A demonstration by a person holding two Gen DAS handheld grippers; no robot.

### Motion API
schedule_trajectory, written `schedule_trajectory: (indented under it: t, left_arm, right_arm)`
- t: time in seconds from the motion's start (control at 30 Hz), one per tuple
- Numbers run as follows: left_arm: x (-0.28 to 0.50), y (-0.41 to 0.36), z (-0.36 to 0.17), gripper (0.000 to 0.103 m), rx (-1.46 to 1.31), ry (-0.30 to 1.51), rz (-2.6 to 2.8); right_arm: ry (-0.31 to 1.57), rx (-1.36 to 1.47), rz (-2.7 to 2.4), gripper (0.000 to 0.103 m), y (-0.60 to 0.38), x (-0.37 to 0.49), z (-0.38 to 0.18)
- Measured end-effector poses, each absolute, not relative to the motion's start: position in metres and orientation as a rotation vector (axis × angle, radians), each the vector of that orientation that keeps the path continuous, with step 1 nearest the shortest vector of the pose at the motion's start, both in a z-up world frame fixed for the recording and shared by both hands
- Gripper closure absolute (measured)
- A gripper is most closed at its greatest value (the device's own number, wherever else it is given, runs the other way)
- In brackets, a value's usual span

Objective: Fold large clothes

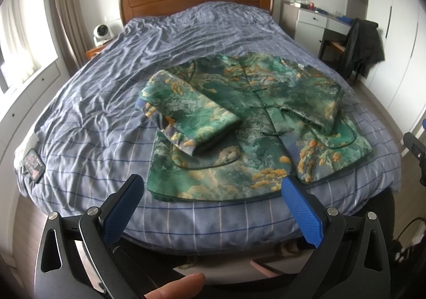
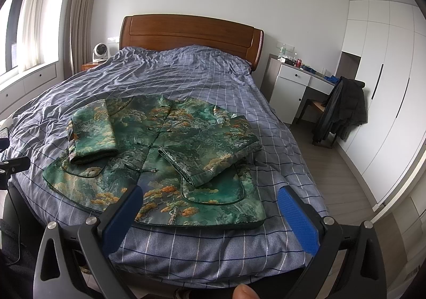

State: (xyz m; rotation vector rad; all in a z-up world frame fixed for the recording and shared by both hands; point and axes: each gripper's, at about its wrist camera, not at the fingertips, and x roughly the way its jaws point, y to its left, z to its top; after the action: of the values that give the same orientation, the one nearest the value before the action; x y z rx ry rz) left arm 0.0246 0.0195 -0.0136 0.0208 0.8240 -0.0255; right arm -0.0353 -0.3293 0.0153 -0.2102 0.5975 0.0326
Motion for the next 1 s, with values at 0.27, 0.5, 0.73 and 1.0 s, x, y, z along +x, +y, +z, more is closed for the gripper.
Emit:
schedule_trajectory:
  t: [0.27, 0.5, 0.73, 1.0]
  left_arm:
    - [0.025, 0.0195, -0.0139, 0.0, 0.02, 0.826, -0.025]
    - [0.0253, 0.0206, -0.014, 0.001, 0.02, 0.824, -0.024]
    - [0.025, 0.0193, -0.0139, 0.0, 0.02, 0.826, -0.024]
    - [0.0289, 0.0252, -0.0168, 0.0, 0.021, 0.832, -0.012]
  right_arm:
    - [0.597, -0.21, 0.033, 0.0, -0.3296, -0.0354, 0.0152]
    - [0.598, -0.21, 0.034, 0.0, -0.3295, -0.0351, 0.0148]
    - [0.596, -0.21, 0.033, 0.0, -0.3296, -0.0354, 0.0147]
    - [0.594, -0.208, 0.033, 0.0, -0.3275, -0.0349, 0.0145]
